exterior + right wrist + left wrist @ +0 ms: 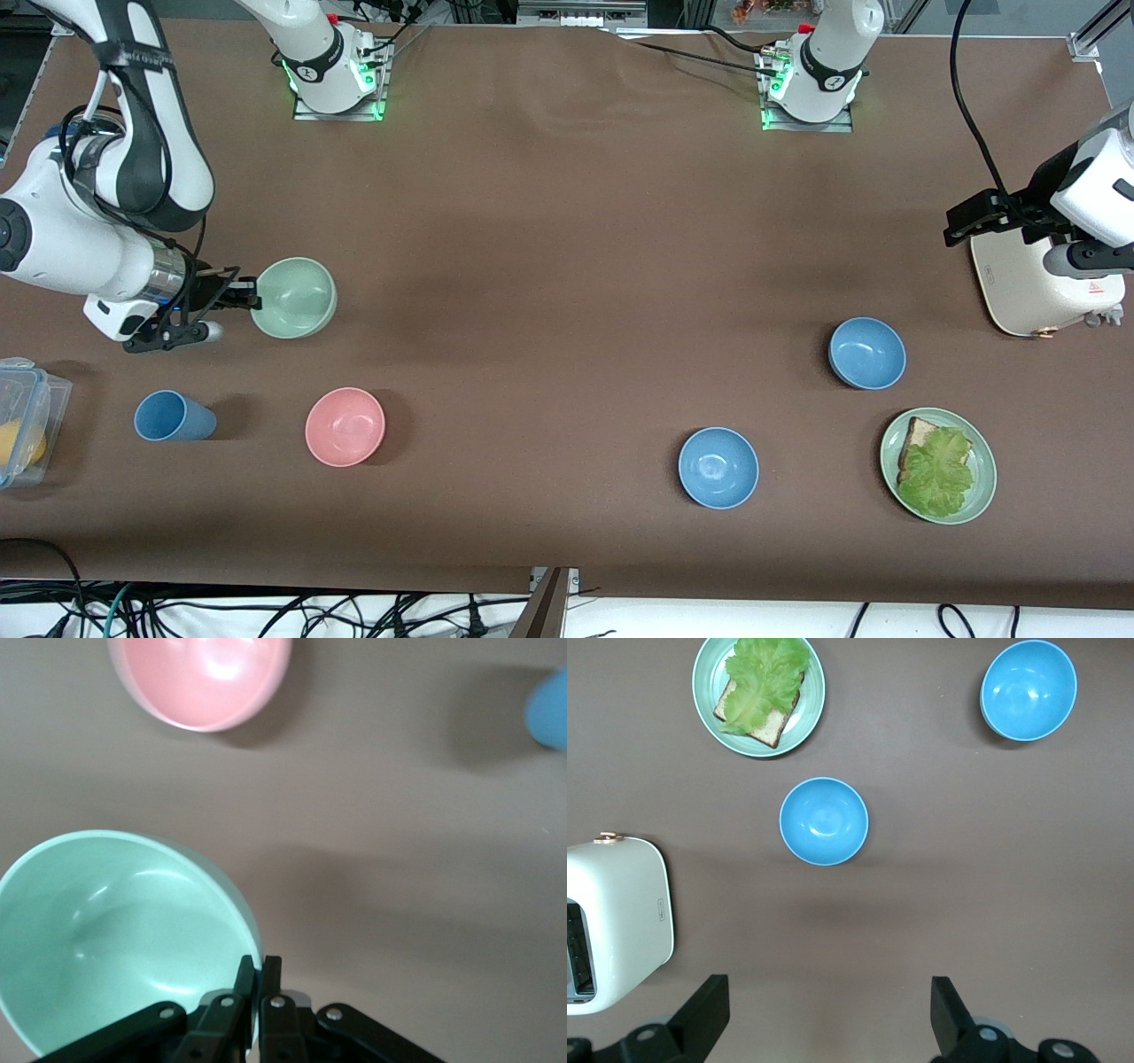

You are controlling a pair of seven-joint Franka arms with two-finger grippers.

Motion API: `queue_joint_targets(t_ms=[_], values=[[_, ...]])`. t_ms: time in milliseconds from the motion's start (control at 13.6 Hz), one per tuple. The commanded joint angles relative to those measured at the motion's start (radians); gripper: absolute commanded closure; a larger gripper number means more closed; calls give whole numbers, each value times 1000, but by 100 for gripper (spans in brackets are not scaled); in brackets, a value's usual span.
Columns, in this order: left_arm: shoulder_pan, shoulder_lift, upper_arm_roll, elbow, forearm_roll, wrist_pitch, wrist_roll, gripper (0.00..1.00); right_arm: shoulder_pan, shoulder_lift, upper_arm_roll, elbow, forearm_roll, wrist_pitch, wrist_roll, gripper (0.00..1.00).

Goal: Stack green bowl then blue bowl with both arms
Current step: 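Carry the green bowl with the right gripper to the table middle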

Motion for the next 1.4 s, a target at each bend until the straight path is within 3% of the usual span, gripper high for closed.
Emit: queue_joint_targets(t_ms=[0,295,664,812,1181,1328], values=[[-3,20,-3,41,14,-24,-4,0,-8,0,113,55,12,-65,123,100],[-3,20,-3,41,14,-24,-2,0,18,11,316,53,77,42,347,100],[-3,20,-3,41,14,-24,-2,0,321,149,321,55,54,367,753,100],[-3,20,-3,41,14,-24,-2,0,412,224,318,63,-39,472,910,100],[-3,20,-3,41,14,-24,-2,0,556,425,312,188,-270,528,1280,100],[-3,20,-3,41,14,-24,-2,0,588,486,305,251,-299,528,1366,100]])
